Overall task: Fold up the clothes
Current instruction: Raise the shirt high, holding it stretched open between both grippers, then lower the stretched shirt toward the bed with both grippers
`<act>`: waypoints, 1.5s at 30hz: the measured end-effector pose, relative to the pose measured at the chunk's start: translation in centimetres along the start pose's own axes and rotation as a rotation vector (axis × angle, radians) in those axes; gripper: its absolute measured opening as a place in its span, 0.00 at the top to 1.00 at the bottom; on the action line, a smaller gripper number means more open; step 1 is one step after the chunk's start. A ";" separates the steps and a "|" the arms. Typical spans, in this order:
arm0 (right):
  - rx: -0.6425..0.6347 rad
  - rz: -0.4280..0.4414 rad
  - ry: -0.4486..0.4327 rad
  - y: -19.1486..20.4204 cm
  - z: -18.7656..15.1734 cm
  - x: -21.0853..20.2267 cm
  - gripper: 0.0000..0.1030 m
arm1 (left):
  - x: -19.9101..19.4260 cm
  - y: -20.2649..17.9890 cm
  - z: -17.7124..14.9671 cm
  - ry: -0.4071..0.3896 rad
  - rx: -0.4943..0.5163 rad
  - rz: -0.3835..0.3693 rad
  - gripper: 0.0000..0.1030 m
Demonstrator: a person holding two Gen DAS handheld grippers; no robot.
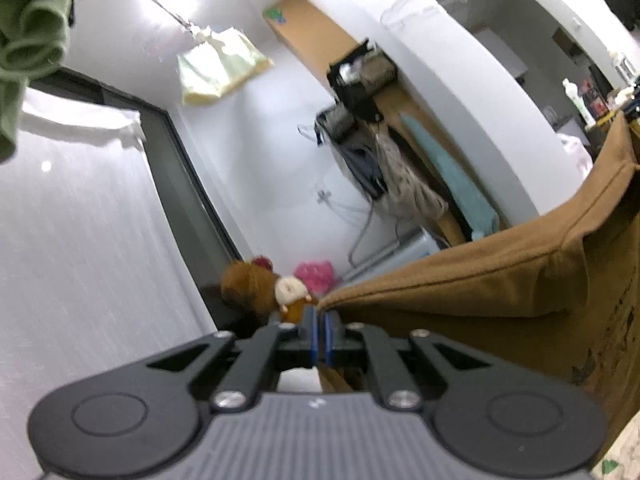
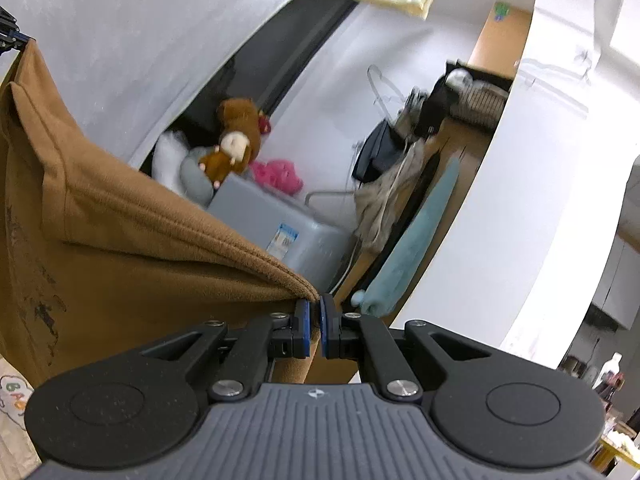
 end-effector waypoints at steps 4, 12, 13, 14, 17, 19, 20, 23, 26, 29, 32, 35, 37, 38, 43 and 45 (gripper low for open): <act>0.008 -0.011 -0.044 -1.2 1.7 -2.1 0.95 | -2.9 0.3 1.0 -0.036 -0.023 0.004 0.96; 0.053 -0.010 -0.085 -3.3 3.2 -7.0 0.95 | -7.5 -1.5 1.8 -0.043 -0.013 -0.014 0.96; 0.054 -0.006 -0.081 -3.4 3.1 -7.2 0.95 | -7.4 -1.7 1.4 -0.032 -0.025 -0.020 0.96; 0.053 0.001 -0.074 -3.4 3.0 -7.2 0.95 | -7.3 -1.8 1.0 -0.026 -0.036 -0.026 0.96; 0.048 0.031 -0.037 -2.9 2.1 -6.7 0.95 | -6.6 -2.5 -0.6 0.009 -0.058 -0.046 0.96; 0.045 0.063 0.003 -2.1 0.9 -6.0 0.95 | -5.1 -3.5 -3.1 0.066 -0.084 -0.082 0.96; 0.041 0.080 0.025 -1.4 0.1 -5.7 0.95 | -5.0 -3.5 -3.4 0.073 -0.087 -0.086 0.96; 0.020 0.134 0.095 0.9 -2.9 -4.4 0.95 | -1.8 -4.2 -8.0 0.173 -0.147 -0.136 0.96; 0.015 0.179 0.159 3.1 -5.6 -2.3 0.95 | 0.6 -4.5 -11.1 0.233 -0.180 -0.159 0.96; -0.003 0.224 0.225 6.2 -8.8 0.9 0.95 | 3.1 -4.6 -14.1 0.282 -0.209 -0.174 0.96; -0.005 0.248 0.269 8.5 -11.2 3.6 0.95 | 5.7 -4.6 -17.0 0.323 -0.226 -0.185 0.96; -0.011 0.261 0.308 10.2 -13.1 5.7 0.95 | 8.1 -4.5 -19.5 0.358 -0.231 -0.194 0.96; -0.019 0.268 0.337 11.5 -14.5 7.4 0.95 | 10.0 -4.3 -21.2 0.378 -0.237 -0.192 0.96; -0.023 0.271 0.347 12.0 -15.0 8.2 0.95 | 10.8 -4.1 -21.9 0.386 -0.240 -0.190 0.96; -0.044 0.280 0.381 14.1 -16.5 11.2 0.95 | 14.3 -4.4 -24.9 0.421 -0.245 -0.191 0.96; -0.053 0.281 0.395 14.8 -17.0 12.3 0.95 | 15.9 -4.6 -26.5 0.438 -0.245 -0.192 0.96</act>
Point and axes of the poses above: each gripper's, at about its wrist camera, not at the fingertips, and x roughly the way its jaws point, y to its left, z to its top, the point moved 5 cm from there along x, roughly the way its jaws point, and after that the axes turned 12 degrees about -z, right-handed, at the moved point
